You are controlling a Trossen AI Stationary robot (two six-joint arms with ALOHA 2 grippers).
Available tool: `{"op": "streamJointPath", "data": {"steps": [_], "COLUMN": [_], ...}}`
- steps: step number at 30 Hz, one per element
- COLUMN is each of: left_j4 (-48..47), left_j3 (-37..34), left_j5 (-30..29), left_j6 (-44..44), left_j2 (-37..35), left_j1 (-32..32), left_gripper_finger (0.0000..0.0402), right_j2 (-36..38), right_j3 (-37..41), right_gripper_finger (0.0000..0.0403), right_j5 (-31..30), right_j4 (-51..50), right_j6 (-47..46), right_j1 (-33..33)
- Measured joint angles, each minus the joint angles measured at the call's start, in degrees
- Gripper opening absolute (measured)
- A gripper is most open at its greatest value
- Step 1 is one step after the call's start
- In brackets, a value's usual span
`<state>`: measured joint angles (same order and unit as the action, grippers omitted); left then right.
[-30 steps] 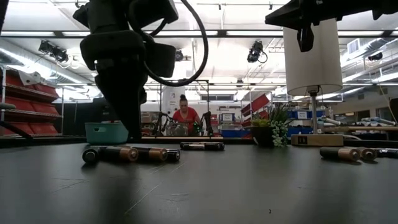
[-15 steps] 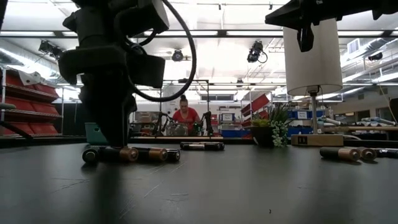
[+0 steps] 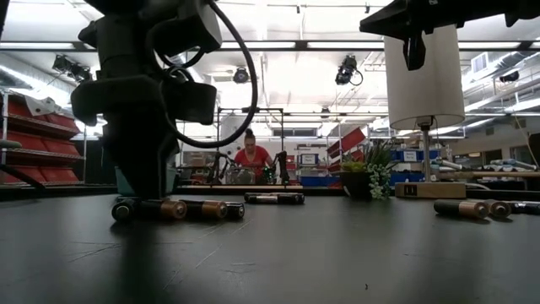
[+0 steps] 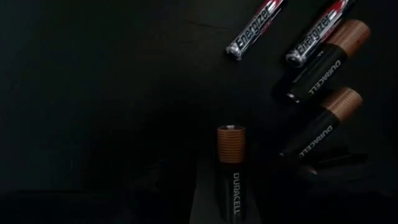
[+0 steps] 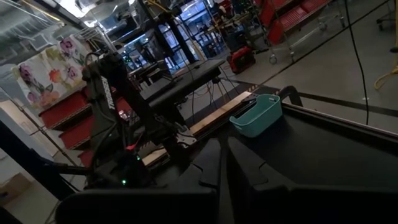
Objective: Sort batteries
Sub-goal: Put the black battery into the yellow bin
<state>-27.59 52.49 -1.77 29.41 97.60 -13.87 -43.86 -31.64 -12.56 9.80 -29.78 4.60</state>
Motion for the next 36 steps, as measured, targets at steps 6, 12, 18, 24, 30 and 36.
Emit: {"op": "streamJointPath", "data": {"steps": [6,12,18,24,30,36], "left_j4": [-0.9,-2.7,-6.2,-9.2,-10.8,-11.3], "left_j3": [-1.0,-1.1,0.5,0.5,0.6,0.8], "left_j5": [-2.3,-4.8,-7.8,-11.1,-9.6,11.1], "left_j6": [-0.5,-0.5,-0.4,1.1,4.7,16.5], "left_j2": [-0.1,0.0,-1.3,-6.0,-15.9,-28.9], "left_j1": [0.3,0.3,0.3,1.7,1.7,-2.0], "left_gripper_finger": [0.0072,0.0052,0.0052,0.0052,0.0052,0.0052], "right_j2": [0.0,0.0,0.0,0.0,0.0,0.0], "right_j3": [0.0,0.0,0.0,0.0,0.0,0.0], "right_gripper_finger": [0.0014,0.0014,0.0014,0.0014,0.0014,0.0014], "right_j5": [0.0,0.0,0.0,0.0,0.0,-0.1], "right_j4": [0.0,0.0,0.0,1.6,1.3,0.8], "right_j6": [0.0,0.0,0.0,0.0,0.2,0.8], "right_j1": [0.0,0.1,0.7,0.9,0.9,0.9]}}
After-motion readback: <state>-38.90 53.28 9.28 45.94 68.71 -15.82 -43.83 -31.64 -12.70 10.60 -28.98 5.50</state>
